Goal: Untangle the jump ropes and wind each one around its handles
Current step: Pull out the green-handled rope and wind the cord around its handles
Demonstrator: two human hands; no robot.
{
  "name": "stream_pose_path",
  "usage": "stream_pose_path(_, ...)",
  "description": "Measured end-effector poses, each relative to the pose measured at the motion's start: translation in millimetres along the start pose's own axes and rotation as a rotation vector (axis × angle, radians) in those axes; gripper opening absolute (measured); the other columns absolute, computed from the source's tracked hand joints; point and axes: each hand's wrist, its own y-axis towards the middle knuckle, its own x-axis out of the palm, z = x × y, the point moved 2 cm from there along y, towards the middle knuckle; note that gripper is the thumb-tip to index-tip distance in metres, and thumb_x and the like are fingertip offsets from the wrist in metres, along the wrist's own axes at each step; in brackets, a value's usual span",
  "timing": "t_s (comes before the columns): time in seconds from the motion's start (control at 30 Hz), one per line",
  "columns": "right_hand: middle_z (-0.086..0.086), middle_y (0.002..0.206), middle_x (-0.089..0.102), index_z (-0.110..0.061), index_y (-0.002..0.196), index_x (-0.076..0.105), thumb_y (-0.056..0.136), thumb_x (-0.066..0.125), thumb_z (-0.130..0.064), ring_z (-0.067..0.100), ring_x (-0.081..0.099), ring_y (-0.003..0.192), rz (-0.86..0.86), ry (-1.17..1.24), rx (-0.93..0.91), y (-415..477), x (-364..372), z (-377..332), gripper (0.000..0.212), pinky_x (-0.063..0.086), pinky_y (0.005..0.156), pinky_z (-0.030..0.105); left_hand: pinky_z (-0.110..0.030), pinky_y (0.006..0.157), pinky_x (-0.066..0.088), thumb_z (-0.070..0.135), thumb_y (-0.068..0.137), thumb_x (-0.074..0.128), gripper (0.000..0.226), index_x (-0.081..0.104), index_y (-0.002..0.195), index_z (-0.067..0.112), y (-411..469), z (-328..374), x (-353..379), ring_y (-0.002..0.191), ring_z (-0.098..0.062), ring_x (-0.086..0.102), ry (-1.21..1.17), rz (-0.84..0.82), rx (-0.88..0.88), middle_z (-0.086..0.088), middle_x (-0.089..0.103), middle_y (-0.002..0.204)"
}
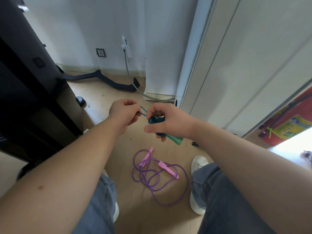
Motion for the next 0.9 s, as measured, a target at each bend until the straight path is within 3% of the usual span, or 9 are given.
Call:
stream_pose_path(0.17, 0.012, 0.092, 0.069, -0.017, 0.109, 0.062, 0.085, 0.079, -0.019, 0.024, 0.071, 0.067, 0.022, -0.073, 0.016, -2, 0, 5, 0.029, 0.064, 0.068, 0.045, -0.018, 0.053, 0.054, 0.000, 0.090, 0.060, 0.016, 0.065, 0.101, 0.012, -2, -6, -1, 0.063, -0.010, 0.060, -0.029, -0.087, -0.074, -0.007, 0.065, 0.082)
stream_pose_path(0.3, -0.001, 0.118, 0.065, -0.035, 0.147, 0.036, 0.082, 0.078, -0.041, 0.018, 0.069, 0.094, 0.091, -0.320, 0.110, 2, -5, 21, 0.077, 0.057, 0.090, 0.037, -0.025, 0.064, 0.060, -0.004, 0.091, 0.059, 0.018, 0.060, 0.105, 0.008, -11, -6, 3, 0.069, -0.019, 0.067, -0.156, -0.254, -0.170, -0.014, 0.065, 0.091)
stream_pose_path(0.33, -0.002, 0.118, 0.066, -0.034, 0.148, 0.037, 0.083, 0.076, -0.042, 0.016, 0.067, 0.097, 0.083, -0.364, 0.128, 2, -7, 24, 0.076, 0.054, 0.092, 0.035, -0.029, 0.068, 0.060, -0.003, 0.092, 0.058, 0.017, 0.060, 0.103, 0.010, -13, -5, 5, 0.072, -0.020, 0.068, -0.141, -0.294, -0.165, -0.014, 0.066, 0.091)
stream_pose_path(0.43, -0.005, 0.103, 0.069, -0.027, 0.130, 0.060, 0.089, 0.070, -0.035, 0.014, 0.066, 0.094, 0.018, -0.388, 0.164, -1, -9, 28, 0.043, 0.055, 0.086, 0.030, -0.034, 0.072, 0.059, 0.003, 0.091, 0.058, 0.015, 0.061, 0.098, 0.015, -24, -3, 12, 0.078, -0.019, 0.068, -0.011, -0.403, -0.095, -0.008, 0.069, 0.085)
stream_pose_path(0.53, -0.004, 0.099, 0.070, -0.024, 0.110, 0.069, 0.093, 0.065, -0.038, 0.016, 0.066, 0.096, 0.009, -0.375, 0.128, -6, -3, 26, 0.022, 0.057, 0.088, 0.036, -0.033, 0.071, 0.057, 0.007, 0.089, 0.055, 0.015, 0.064, 0.094, 0.018, -34, -2, 14, 0.076, -0.016, 0.060, 0.093, -0.411, -0.019, 0.000, 0.058, 0.073)
stream_pose_path(0.67, -0.002, 0.095, 0.073, -0.022, 0.101, 0.074, 0.097, 0.059, -0.036, 0.015, 0.068, 0.091, 0.080, -0.304, 0.105, -14, 2, 15, 0.021, 0.058, 0.088, 0.040, -0.035, 0.075, 0.054, 0.013, 0.090, 0.058, 0.013, 0.065, 0.092, 0.024, -43, 2, 8, 0.081, -0.017, 0.054, 0.131, -0.417, 0.037, 0.000, 0.052, 0.079)
stream_pose_path(0.9, -0.004, 0.087, 0.073, -0.024, 0.093, 0.073, 0.096, 0.062, -0.030, 0.019, 0.070, 0.085, 0.260, -0.283, 0.089, -34, 2, 3, 0.013, 0.060, 0.083, 0.042, -0.036, 0.086, 0.053, 0.024, 0.093, 0.064, 0.017, 0.065, 0.110, 0.025, -70, 1, -4, 0.100, -0.016, 0.065, 0.293, -0.480, 0.229, 0.001, 0.069, 0.110)
